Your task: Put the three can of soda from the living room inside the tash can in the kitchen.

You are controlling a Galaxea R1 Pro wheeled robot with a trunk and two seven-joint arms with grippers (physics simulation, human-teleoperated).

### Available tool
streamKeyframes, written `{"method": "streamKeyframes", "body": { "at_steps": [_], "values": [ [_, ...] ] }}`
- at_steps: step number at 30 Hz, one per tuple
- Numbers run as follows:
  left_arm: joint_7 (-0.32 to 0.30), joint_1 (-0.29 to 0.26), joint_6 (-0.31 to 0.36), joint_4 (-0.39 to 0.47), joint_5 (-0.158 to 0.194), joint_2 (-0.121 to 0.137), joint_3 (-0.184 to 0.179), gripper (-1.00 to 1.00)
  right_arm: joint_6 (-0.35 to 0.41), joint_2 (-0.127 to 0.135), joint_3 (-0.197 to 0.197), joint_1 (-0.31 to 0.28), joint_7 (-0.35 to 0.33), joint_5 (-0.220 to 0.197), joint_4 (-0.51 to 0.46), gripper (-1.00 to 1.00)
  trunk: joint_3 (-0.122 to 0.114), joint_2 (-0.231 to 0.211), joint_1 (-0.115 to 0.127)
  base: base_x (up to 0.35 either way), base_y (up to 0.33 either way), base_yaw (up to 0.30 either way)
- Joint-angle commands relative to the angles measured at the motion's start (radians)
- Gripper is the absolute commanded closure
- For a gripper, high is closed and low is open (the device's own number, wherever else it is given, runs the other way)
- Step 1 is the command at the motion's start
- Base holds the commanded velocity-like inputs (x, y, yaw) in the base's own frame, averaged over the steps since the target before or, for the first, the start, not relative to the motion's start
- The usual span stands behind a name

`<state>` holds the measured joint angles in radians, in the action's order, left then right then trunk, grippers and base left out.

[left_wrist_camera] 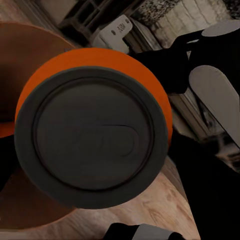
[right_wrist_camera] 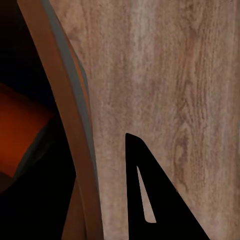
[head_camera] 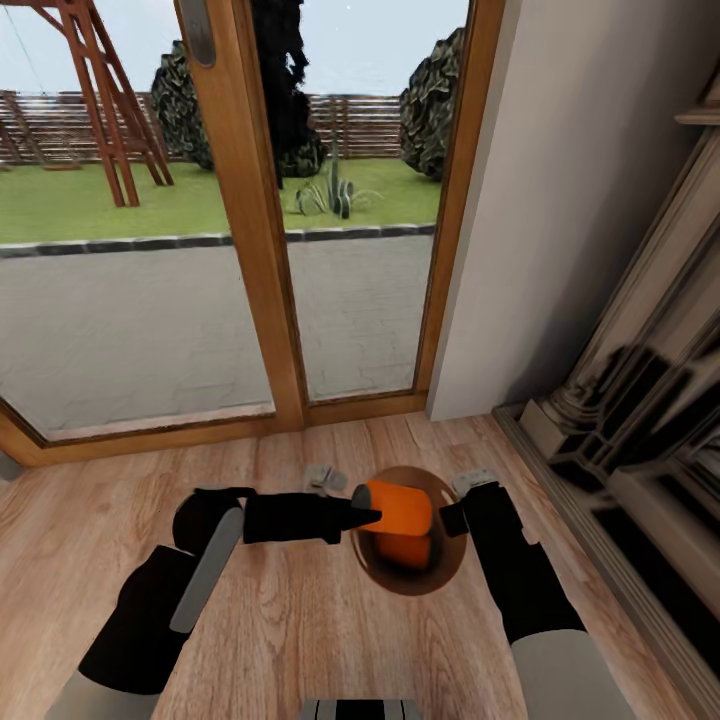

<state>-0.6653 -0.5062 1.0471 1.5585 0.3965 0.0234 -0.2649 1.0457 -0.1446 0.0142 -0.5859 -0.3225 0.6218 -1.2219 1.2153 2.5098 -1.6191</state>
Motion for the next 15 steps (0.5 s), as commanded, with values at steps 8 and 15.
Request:
{"method": "streamKeyframes", "body": {
  "at_steps": [8, 15],
  "values": [
    [0.081, 0.0, 0.0, -0.001, -0.065, -0.029, -0.063, 1.0, 0.001, -0.007, -0.003, 0.0, 0.0, -0.011, -0.004, 1.0, 0.0, 0.0, 0.0, 0.0, 0.0, 0.0],
    [0.135, 0.001, 0.0, 0.001, -0.069, -0.034, -0.096, 1.0, 0.001, -0.007, -0.003, -0.001, 0.0, -0.011, -0.005, 1.0, 0.0, 0.0, 0.0, 0.0, 0.0, 0.0]
  ]
}}
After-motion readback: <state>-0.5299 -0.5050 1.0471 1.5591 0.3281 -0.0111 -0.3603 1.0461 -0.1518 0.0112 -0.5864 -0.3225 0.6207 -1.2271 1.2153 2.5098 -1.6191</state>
